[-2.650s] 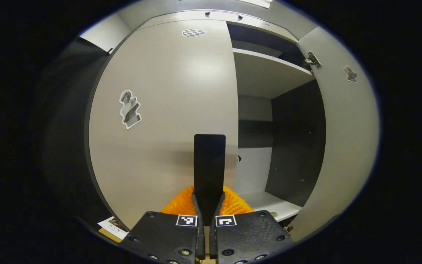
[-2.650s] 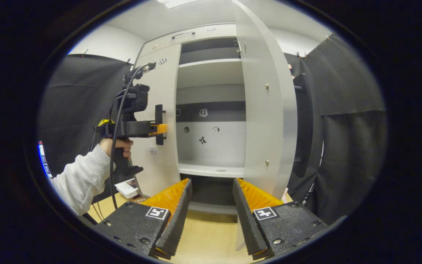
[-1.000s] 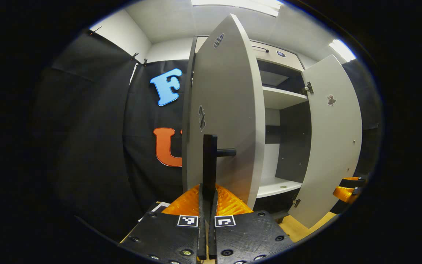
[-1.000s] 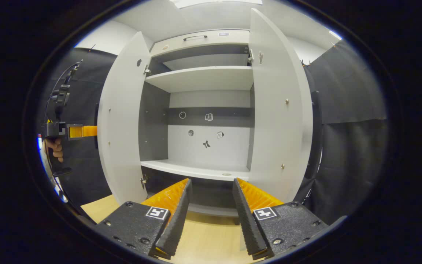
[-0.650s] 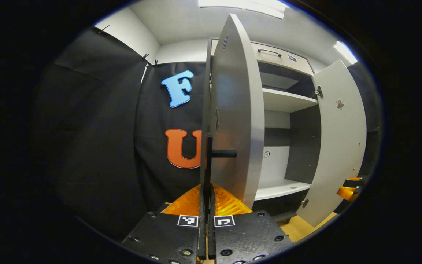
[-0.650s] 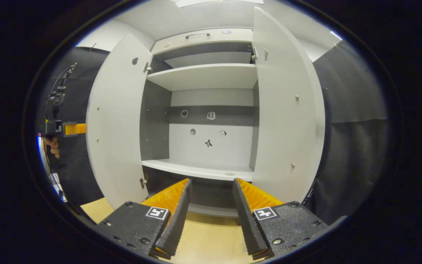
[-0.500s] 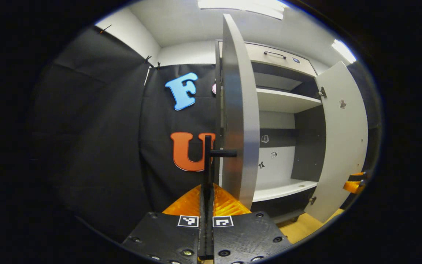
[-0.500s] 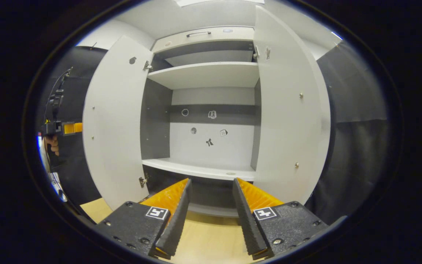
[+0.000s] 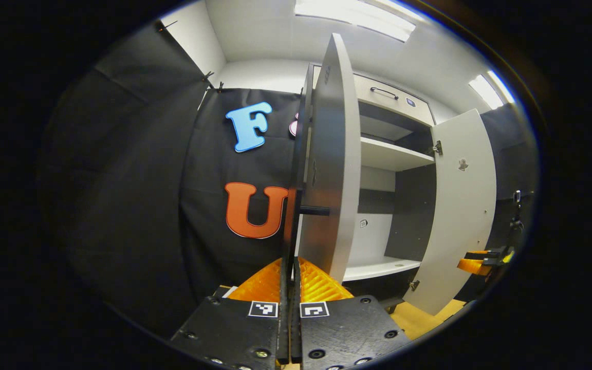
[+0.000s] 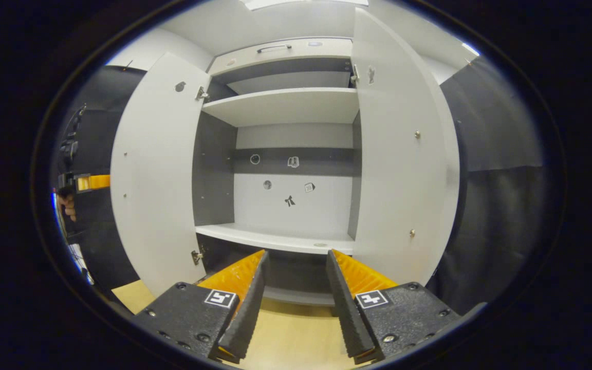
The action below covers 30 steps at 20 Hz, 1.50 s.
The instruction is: Open the right door of the double-door shoe cabinet with the right hand, and open the left door with the left hand.
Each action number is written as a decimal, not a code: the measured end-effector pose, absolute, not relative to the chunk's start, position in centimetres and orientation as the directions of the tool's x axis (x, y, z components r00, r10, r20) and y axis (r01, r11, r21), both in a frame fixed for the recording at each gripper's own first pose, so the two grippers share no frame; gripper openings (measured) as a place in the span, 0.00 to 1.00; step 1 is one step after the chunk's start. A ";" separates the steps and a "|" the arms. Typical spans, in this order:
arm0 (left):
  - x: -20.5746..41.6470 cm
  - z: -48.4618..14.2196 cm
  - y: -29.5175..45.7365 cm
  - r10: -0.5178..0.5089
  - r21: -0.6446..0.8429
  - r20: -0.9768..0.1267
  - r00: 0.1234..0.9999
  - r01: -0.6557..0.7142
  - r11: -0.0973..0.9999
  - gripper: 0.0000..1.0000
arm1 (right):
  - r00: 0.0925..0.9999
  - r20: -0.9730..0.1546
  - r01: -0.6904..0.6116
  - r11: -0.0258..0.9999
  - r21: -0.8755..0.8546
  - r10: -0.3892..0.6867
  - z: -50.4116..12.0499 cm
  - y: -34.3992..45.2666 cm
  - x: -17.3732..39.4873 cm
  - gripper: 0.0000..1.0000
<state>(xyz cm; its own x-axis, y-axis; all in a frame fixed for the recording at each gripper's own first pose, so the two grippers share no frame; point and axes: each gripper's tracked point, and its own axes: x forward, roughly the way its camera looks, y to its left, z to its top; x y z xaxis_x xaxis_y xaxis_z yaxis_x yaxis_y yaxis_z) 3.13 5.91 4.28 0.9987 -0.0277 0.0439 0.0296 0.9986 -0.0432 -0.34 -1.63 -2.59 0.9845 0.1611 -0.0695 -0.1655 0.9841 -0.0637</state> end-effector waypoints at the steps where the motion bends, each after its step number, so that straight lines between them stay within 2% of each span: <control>1: 2.4 4.6 4.9 -0.042 -0.040 0.061 0.997 0.045 0.998 0.00 | 0.985 -0.065 -0.164 0.985 -0.059 0.160 -2.7 -1.8 -0.4 0.71; 6: 2.4 4.0 -1.9 -0.139 -0.068 0.093 0.986 0.146 0.987 0.00 | 0.984 -0.043 -0.174 0.983 -0.063 0.171 -2.6 -1.4 -0.6 0.72; 7: 2.9 3.3 -2.8 -0.124 -0.056 0.078 0.989 0.128 0.990 0.00 | 0.985 -0.048 -0.169 0.983 -0.073 0.166 -2.5 -1.5 -0.6 0.71; 9: 4.5 1.9 -2.5 -0.024 -0.002 0.016 1.000 0.024 1.000 0.00 | 0.987 -0.039 -0.158 0.984 -0.081 0.155 -2.1 -1.7 -1.0 0.71; 11: 5.0 1.4 -2.8 0.031 0.040 0.024 0.999 -0.031 0.999 0.00 | 0.990 -0.011 -0.144 0.987 -0.069 0.143 -1.4 -1.9 -1.2 0.71; 17: 3.2 -0.1 -2.9 -0.006 -0.015 0.030 1.000 0.006 1.000 0.00 | 0.995 -0.003 -0.104 0.993 -0.048 0.104 -1.5 -3.0 -1.5 0.71; 18: 2.8 0.6 -3.4 0.003 -0.012 0.046 0.999 -0.003 1.000 0.07 | 0.995 -0.002 -0.098 0.994 -0.046 0.098 -1.5 -3.2 -1.5 0.71; 19: 2.4 1.0 -3.7 0.005 -0.013 0.053 0.999 -0.005 1.000 0.31 | 0.996 0.001 -0.094 0.995 -0.041 0.094 -1.4 -3.4 -1.5 0.71; 23: 4.2 0.7 -3.5 0.025 -0.014 0.025 0.999 -0.024 1.000 0.97 | 0.997 0.007 -0.080 0.997 -0.022 0.080 -1.2 -4.1 -1.3 0.71; 30: 3.9 -0.5 -2.4 0.042 -0.016 0.003 0.999 -0.042 0.999 0.93 | 0.996 0.000 -0.085 0.996 -0.005 0.085 -1.6 -3.7 -1.1 0.71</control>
<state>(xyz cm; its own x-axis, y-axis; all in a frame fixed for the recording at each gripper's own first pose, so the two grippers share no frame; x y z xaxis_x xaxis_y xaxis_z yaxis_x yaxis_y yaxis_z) 3.94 -2.39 -0.48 0.9991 0.0420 0.0034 -0.0419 0.9990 -0.0163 -1.11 -3.73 -1.57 0.9964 0.0850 0.0000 -0.0850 0.9964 -0.0053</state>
